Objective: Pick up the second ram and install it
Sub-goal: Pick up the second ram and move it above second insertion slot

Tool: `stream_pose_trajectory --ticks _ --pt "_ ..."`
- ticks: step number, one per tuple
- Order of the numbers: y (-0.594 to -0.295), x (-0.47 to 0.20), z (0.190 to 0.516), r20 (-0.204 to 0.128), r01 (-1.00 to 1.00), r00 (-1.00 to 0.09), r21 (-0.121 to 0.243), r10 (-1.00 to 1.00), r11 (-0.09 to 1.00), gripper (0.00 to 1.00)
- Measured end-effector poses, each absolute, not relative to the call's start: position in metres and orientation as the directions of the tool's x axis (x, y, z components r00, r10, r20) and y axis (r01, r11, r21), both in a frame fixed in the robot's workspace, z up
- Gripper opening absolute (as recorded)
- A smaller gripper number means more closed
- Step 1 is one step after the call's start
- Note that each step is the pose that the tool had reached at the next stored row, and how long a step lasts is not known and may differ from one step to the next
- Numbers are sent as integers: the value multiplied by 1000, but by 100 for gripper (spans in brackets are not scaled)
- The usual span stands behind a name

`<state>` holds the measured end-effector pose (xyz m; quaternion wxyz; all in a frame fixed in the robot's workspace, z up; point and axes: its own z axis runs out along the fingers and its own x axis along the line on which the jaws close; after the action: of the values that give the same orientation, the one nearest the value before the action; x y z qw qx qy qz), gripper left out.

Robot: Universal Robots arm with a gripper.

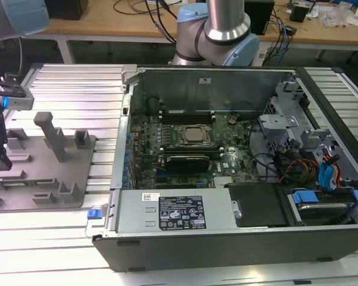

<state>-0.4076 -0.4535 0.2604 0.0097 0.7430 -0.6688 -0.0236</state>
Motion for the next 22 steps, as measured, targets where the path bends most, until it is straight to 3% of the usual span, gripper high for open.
stream_pose_trajectory --ticks 4,12,22 --pt "-457 -408 252 -22 -992 116 46 -993 -117 8" --pt "-457 -408 242 -22 -998 31 45 -999 -32 8" --pt "-457 -415 230 -21 -999 31 21 -999 -32 8"
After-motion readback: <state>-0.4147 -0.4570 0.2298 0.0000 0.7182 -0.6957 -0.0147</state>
